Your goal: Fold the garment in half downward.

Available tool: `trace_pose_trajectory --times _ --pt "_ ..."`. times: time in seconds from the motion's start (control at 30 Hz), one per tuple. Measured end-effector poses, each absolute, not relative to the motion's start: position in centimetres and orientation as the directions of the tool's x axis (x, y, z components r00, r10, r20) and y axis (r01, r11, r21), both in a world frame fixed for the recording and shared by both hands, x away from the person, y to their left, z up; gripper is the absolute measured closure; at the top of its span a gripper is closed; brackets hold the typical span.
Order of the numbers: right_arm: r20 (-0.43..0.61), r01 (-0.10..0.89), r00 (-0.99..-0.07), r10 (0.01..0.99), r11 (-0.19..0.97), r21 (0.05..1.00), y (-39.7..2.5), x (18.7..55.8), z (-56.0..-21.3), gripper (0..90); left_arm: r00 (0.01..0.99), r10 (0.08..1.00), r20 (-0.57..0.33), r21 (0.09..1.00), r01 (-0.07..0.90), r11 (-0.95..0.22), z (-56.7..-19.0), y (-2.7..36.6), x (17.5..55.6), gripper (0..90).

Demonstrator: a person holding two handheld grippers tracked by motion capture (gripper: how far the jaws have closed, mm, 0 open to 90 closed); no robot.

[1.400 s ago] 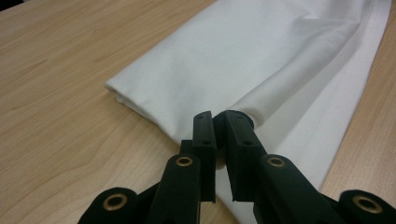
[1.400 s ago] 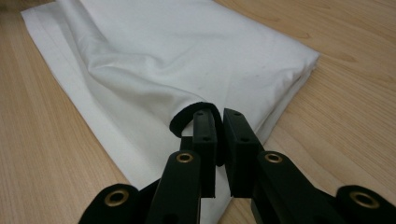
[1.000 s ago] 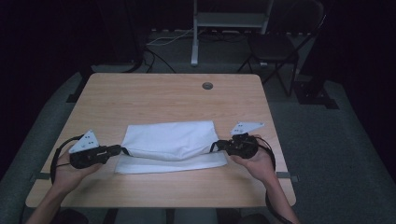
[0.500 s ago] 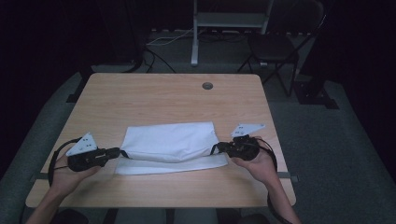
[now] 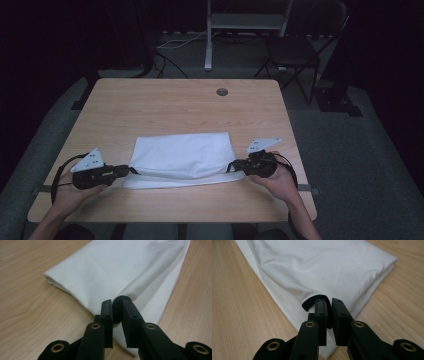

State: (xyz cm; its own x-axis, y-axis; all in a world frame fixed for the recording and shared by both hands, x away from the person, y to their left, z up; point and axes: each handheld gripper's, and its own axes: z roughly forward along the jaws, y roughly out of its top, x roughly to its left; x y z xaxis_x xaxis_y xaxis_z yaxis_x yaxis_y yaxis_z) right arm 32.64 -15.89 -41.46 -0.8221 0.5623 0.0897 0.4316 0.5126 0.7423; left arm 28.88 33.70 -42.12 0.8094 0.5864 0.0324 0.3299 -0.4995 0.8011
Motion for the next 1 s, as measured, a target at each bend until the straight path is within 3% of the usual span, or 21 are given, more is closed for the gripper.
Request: trace_pose_trajectory --times 0.13,0.47,0.6,0.8,1.0 --pt "0.090 0.434 -0.828 0.553 0.531 0.728 -16.0 32.5 -41.8 81.6 0.819 0.574 0.010 0.794 0.342 -0.502 -42.5 34.0 28.7 74.1" --pt "0.097 0.417 -0.834 0.544 0.504 0.757 -16.7 32.8 -40.3 64.2 0.799 0.601 -0.017 0.828 0.348 -0.439 -40.9 34.7 29.6 58.2" --pt "0.109 0.426 -0.821 0.560 0.474 0.771 -16.1 33.4 -39.6 61.1 0.794 0.608 -0.012 0.831 0.346 -0.435 -40.0 34.0 30.5 56.6" --pt "0.059 0.443 -0.825 0.562 0.577 0.686 -14.3 33.7 -41.3 59.9 0.806 0.591 0.003 0.777 0.370 -0.509 -41.0 32.0 31.5 56.0" --pt "0.052 0.451 -0.826 0.562 0.603 0.657 -14.8 33.1 -42.0 59.0 0.818 0.574 0.017 0.743 0.375 -0.555 -42.2 31.3 30.5 55.9"
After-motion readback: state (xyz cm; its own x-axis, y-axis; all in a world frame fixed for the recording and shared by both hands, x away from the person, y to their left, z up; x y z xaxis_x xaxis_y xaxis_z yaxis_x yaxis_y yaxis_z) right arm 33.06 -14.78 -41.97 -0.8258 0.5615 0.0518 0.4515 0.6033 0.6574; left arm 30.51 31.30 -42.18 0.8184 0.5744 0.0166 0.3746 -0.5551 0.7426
